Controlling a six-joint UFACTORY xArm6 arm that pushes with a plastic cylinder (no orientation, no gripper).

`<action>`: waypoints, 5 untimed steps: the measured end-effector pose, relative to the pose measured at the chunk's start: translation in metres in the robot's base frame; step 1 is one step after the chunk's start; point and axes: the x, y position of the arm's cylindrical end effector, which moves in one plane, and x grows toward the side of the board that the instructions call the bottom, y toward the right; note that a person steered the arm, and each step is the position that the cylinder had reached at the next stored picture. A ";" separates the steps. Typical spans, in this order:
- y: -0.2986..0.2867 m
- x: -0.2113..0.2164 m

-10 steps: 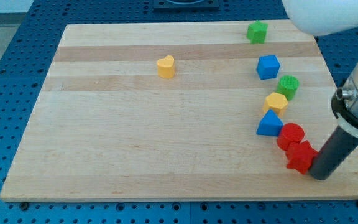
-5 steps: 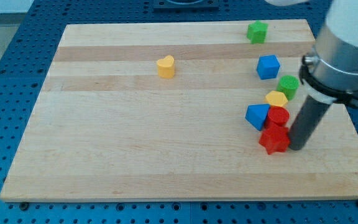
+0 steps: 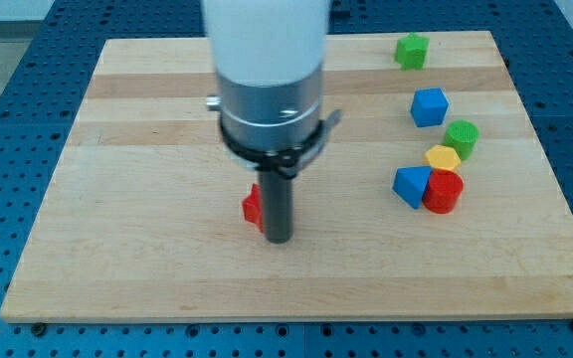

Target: Drag the red star to the bottom of the yellow heart

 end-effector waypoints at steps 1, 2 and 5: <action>-0.016 0.000; -0.024 0.000; -0.015 -0.009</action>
